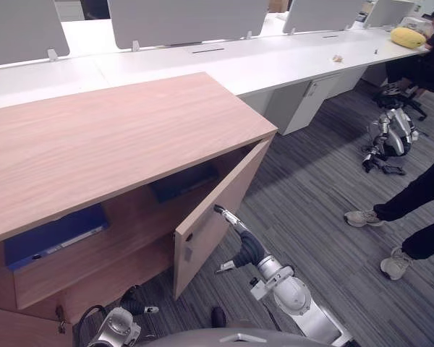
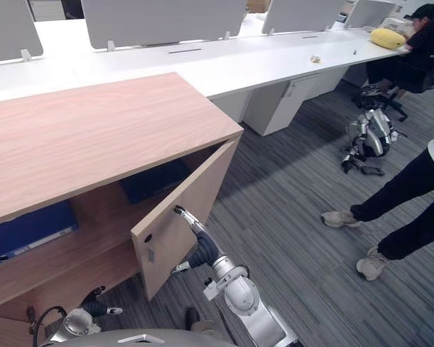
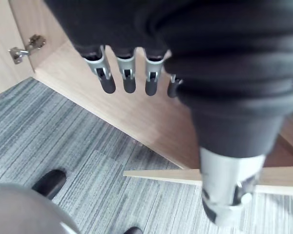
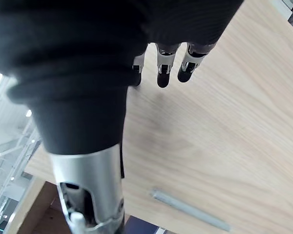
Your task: Walk over to the cabinet, pick up the folder, carry it to the office cabinet, place the folder inside the office cabinet, then close the office cabinet door
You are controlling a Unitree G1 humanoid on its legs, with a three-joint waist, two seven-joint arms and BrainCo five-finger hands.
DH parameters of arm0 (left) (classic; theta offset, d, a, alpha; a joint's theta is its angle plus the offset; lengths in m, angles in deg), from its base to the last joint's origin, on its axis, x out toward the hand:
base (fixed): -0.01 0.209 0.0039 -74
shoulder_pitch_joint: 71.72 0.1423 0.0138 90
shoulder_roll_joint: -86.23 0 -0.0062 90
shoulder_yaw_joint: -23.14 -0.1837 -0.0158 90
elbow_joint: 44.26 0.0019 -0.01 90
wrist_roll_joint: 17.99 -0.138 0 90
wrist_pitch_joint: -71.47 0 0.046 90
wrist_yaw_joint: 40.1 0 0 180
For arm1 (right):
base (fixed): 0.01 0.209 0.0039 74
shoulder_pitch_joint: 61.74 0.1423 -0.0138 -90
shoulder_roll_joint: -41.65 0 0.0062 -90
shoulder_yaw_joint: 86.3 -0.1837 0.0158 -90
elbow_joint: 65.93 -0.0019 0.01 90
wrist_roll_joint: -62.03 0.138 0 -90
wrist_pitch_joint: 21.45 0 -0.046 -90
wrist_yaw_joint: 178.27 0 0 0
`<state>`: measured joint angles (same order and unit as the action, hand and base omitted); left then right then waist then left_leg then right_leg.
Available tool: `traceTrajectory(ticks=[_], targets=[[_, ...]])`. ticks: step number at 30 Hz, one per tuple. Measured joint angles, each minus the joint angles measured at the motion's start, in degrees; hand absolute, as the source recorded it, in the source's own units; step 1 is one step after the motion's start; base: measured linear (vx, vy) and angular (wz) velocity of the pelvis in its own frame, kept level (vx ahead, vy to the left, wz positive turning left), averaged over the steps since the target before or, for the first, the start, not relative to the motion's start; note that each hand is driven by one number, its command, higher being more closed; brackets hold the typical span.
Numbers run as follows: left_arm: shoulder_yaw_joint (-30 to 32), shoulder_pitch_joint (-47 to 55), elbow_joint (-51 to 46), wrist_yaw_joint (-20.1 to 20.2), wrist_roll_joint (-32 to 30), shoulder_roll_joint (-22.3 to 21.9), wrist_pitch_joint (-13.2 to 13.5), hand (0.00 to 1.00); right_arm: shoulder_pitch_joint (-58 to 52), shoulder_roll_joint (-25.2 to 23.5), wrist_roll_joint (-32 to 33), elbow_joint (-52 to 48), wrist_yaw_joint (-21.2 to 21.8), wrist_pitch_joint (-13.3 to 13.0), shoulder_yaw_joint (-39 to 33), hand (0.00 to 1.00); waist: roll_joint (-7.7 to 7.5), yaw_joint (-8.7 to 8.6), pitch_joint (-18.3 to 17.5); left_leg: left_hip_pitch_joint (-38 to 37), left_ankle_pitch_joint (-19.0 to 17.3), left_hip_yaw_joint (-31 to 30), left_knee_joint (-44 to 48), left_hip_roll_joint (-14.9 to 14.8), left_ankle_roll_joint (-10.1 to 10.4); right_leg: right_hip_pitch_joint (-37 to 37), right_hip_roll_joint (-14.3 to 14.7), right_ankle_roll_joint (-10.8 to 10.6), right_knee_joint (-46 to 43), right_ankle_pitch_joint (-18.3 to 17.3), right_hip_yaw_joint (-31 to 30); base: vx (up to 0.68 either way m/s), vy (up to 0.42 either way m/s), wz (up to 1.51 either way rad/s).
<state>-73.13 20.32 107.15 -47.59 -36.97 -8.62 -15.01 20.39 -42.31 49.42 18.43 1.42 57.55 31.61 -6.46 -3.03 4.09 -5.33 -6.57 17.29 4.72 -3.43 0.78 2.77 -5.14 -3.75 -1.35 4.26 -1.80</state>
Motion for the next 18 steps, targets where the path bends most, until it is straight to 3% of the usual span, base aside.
traceTrajectory(ticks=[7,12,18], targets=[[2.5,1.2,-0.1,-0.5,1.5,-0.5,-0.1,0.0,4.1,-2.3,1.6,7.4,-2.4,1.3,-5.7,0.0,1.58,2.37,-0.7,2.3,1.8,-5.6,-2.1,1.3,-0.7,-0.2,-1.3,-1.4,0.9,-0.5,5.2,0.05,0.005,0.41],[4.3,3.9,-0.1,-0.9,2.2,-1.6,-0.5,0.0,3.7,-6.4,1.4,14.0,-4.1,1.7,-10.9,0.0,3.81,2.98,-1.0,2.4,2.7,-7.4,-4.0,1.8,-0.9,-0.8,-1.6,-1.6,2.0,-0.7,7.0,0.03,0.005,0.21],[5.9,4.8,-0.3,-1.1,4.3,-2.2,-0.6,0.0,1.1,-11.1,1.3,25.1,-5.2,2.8,-16.9,0.0,3.79,3.12,-1.0,2.5,3.3,-9.5,-4.6,1.9,-0.8,-1.2,-1.7,-1.8,2.1,-1.1,8.9,0.01,-0.012,0.18]])
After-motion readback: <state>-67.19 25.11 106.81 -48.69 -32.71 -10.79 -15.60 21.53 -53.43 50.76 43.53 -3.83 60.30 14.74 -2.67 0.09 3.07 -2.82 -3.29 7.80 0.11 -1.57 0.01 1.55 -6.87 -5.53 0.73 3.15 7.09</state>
